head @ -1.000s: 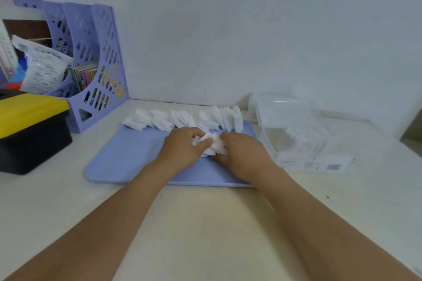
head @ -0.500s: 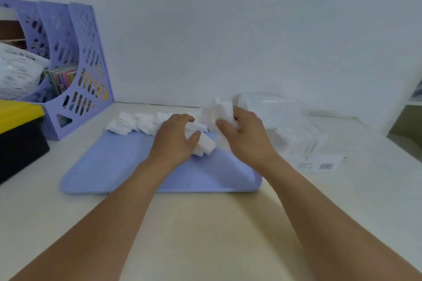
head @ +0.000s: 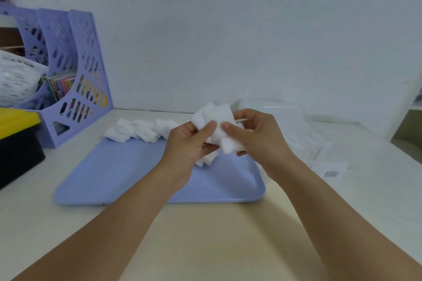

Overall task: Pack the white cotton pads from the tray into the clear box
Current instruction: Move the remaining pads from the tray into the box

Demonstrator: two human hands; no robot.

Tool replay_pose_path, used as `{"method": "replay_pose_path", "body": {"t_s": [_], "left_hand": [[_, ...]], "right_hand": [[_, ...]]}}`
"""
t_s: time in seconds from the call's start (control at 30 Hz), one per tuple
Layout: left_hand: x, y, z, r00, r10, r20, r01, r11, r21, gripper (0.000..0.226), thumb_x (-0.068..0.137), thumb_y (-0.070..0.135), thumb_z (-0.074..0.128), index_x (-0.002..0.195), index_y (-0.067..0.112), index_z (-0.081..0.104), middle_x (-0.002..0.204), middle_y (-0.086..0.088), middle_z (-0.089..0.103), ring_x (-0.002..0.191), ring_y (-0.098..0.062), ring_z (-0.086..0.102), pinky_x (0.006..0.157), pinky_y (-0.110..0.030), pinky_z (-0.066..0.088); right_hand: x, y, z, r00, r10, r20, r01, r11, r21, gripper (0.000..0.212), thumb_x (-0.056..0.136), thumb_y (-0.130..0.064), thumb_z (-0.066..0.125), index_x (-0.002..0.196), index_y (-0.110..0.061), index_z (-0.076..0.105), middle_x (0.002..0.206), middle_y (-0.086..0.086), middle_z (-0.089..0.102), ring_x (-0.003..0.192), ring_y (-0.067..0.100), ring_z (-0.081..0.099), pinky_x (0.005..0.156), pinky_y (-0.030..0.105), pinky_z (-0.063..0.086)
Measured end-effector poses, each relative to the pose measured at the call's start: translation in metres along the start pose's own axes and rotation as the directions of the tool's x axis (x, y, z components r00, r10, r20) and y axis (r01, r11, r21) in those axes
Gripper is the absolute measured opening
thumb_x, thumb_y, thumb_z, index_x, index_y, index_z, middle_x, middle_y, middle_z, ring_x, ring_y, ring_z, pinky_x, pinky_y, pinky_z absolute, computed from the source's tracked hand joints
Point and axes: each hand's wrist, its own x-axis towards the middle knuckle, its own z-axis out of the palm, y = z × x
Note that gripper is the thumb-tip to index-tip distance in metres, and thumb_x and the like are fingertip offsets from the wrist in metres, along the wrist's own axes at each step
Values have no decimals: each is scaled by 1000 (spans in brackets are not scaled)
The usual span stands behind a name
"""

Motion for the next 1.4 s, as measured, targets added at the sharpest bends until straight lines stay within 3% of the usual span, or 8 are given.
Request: {"method": "replay_pose_path", "body": {"t_s": [0.17, 0.53, 0.63, 0.7, 0.8, 0.9, 1.1, 1.4], "left_hand": [[1, -2, 5, 999, -27, -30, 27, 999, 28, 19, 93, 20, 69, 106, 8, 74, 104, -8, 78, 97, -22, 75, 76, -28, 61], [4, -3, 6, 996, 68, -58, -68, 998, 3, 20, 99, 11, 62, 116, 19, 67, 107, -6, 76, 94, -17, 74, 70, -25, 59], [6, -3, 3, 978, 153, -140, -137, 984, 118, 18, 98, 8, 63, 113, 17, 58, 104, -9, 72, 89, -16, 73, 66, -25, 59], [5, -2, 4, 978, 162, -129, -142, 979, 146, 14, 98, 9, 63, 107, 16, 54, 94, -8, 75, 84, -17, 75, 65, -25, 59], [1, -1, 6, 993, 116, -38, -110, 986, 128, 10, 99, 7, 62, 105, 12, 56, 87, -4, 79, 84, -19, 76, 66, -27, 60], [-1, 1, 10, 998, 51, 19, -53, 994, 96, 14, 98, 0, 56, 112, 5, 59, 97, -11, 78, 92, -25, 76, 69, -30, 61], [-1, 3, 11, 999, -17, 35, 16, 1000, 16, 13, 98, 7, 61, 110, 5, 66, 106, -18, 75, 97, -26, 75, 70, -29, 61], [1, 2, 10, 999, -29, 18, 29, 1000, 5, 9, 98, 7, 60, 101, 8, 68, 105, -16, 75, 93, -23, 75, 70, -28, 60]], "right_hand": [[7, 3, -13, 999, -20, -49, 14, 994, -109, 13, 85, -19, 82, 83, -7, 77, 73, 7, 72, 54, 13, 63, 45, 23, 46], [10, 1, -23, 995, 8, -100, -7, 1000, 10, 16, 87, -16, 80, 85, -1, 76, 72, 17, 69, 56, 14, 58, 45, 23, 42], [9, -9, -31, 992, 63, -107, -39, 976, 215, 13, 90, -19, 77, 89, -6, 73, 75, 7, 67, 59, 12, 57, 48, 21, 42], [6, -15, -33, 995, 96, 37, -102, 933, 344, 13, 92, -20, 73, 95, -8, 72, 74, 1, 67, 56, 8, 58, 46, 17, 40], [1, -12, -22, 984, 92, 152, -124, 969, 214, 14, 90, -22, 75, 93, -8, 75, 74, 6, 69, 59, 14, 59, 51, 23, 41], [2, -5, -13, 991, 112, 80, -120, 987, 111, 17, 86, -21, 80, 91, -5, 77, 92, 25, 73, 72, 25, 63, 67, 38, 45], [6, -2, -19, 994, 98, 53, -101, 994, 48, 17, 88, -15, 79, 91, 1, 75, 76, 14, 66, 50, 11, 55, 42, 18, 37], [7, -3, -21, 994, 96, 52, -94, 995, -31, 14, 86, -14, 81, 90, -2, 76, 69, 8, 67, 51, 10, 60, 43, 20, 43]]}}
